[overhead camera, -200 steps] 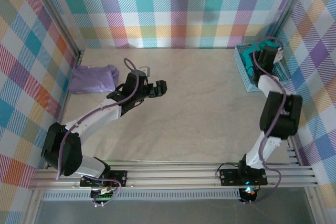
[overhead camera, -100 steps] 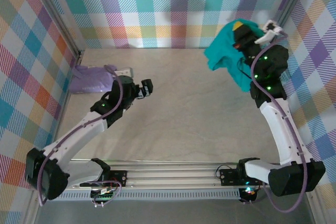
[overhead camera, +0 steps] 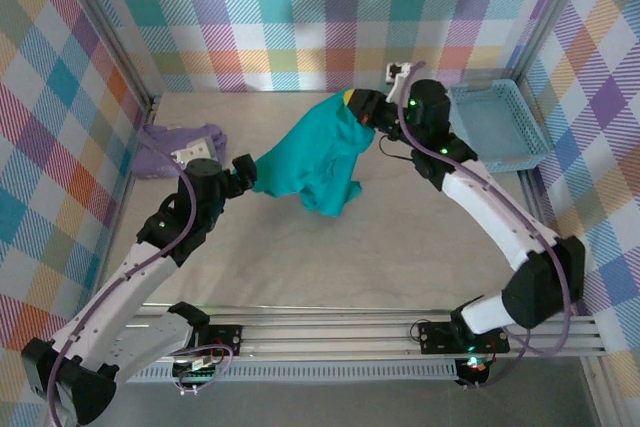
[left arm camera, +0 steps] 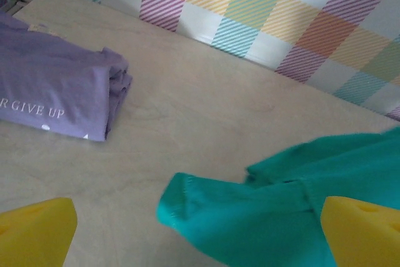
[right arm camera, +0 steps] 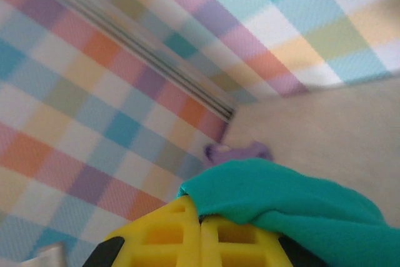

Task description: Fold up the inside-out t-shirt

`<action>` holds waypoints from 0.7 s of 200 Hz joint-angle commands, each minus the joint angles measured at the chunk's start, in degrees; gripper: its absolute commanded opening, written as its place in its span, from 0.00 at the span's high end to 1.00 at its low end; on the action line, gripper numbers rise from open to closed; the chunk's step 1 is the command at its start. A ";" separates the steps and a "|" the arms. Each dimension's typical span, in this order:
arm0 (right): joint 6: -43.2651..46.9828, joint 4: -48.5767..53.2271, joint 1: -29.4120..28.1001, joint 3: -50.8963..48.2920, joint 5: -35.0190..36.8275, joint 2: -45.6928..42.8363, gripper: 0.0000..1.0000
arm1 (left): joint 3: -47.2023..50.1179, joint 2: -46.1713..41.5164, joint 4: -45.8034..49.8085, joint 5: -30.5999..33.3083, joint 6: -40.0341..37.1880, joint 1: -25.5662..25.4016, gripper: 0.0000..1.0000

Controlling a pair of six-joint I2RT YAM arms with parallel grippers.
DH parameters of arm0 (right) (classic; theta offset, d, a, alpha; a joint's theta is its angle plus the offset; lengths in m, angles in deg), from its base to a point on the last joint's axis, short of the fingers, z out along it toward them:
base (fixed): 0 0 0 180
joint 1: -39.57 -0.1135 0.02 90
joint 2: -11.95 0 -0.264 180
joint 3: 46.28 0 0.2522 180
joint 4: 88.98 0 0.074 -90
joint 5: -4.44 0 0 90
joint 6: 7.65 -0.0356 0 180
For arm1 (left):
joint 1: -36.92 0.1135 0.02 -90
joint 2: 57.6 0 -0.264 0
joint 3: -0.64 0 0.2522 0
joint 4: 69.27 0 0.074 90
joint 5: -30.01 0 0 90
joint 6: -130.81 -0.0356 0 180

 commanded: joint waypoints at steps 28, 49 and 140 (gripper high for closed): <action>13.62 26.51 9.40 12.67 9.99 19.68 0.55 | 6.18 1.49 -0.34 -12.82 1.38 0.16 0.00; 22.29 31.59 9.43 10.57 12.48 18.86 0.45 | 7.63 6.33 -2.01 -18.21 1.52 0.05 0.00; 25.05 29.50 4.97 -6.82 11.92 13.51 0.32 | -1.03 35.82 -8.94 -23.94 -7.18 -1.71 0.14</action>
